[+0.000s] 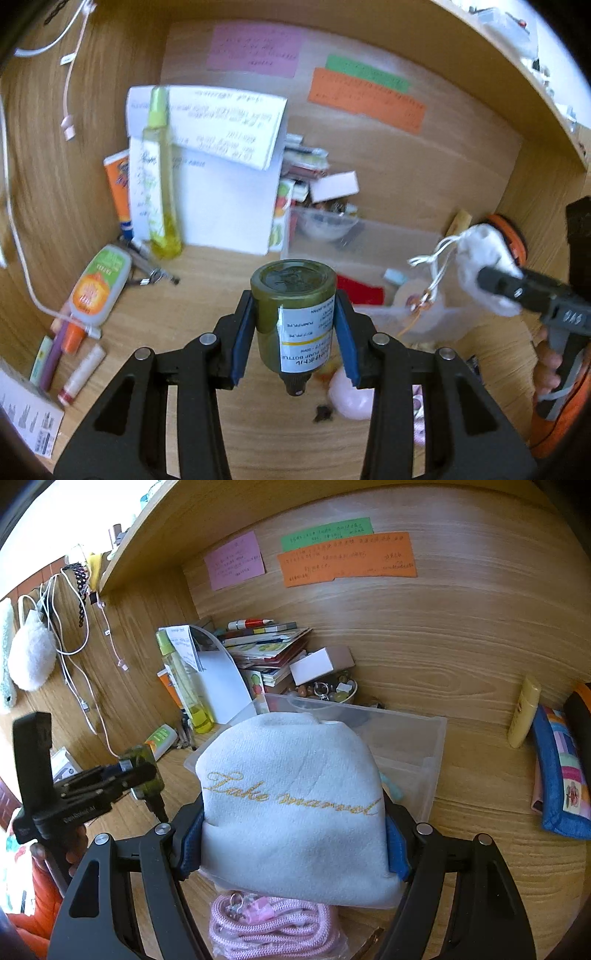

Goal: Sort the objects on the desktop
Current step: 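Lift the green bottle and white pouch toward the clear box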

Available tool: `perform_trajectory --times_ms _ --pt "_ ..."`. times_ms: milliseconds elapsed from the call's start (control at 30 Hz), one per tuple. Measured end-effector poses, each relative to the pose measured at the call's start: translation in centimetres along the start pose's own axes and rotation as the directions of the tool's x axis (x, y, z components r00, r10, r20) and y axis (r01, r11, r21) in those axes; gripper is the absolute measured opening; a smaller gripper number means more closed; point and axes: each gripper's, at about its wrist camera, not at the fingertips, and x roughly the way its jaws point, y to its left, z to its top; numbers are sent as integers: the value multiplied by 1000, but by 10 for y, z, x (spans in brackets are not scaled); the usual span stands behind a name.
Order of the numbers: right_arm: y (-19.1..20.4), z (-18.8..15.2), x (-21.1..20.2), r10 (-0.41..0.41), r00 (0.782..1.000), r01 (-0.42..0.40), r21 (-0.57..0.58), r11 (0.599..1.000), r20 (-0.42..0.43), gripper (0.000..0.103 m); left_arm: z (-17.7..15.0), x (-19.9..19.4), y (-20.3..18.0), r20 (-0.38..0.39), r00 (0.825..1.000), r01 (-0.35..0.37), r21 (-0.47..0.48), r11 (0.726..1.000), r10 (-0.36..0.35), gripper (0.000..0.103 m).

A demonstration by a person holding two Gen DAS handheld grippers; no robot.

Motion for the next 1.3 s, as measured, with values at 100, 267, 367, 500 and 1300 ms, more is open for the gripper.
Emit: perform_trajectory --times_ms 100,267,367,500,1300 --pt "-1 4 5 -5 1000 5 -5 1000 -5 73 13 2 -6 19 999 30 5 1000 -30 41" --pt "-3 8 16 -19 999 18 -13 1000 -27 73 32 8 -11 41 997 60 0 998 -60 41" --pt "-6 9 24 -12 999 12 -13 1000 -50 73 43 14 -13 46 995 85 -7 996 -84 41" --pt "-9 11 33 -25 997 23 -27 999 -75 73 51 28 -20 32 995 98 9 995 -98 41" --pt "-24 30 91 -86 989 90 28 996 -121 74 51 126 -37 -121 989 87 38 995 -82 41"
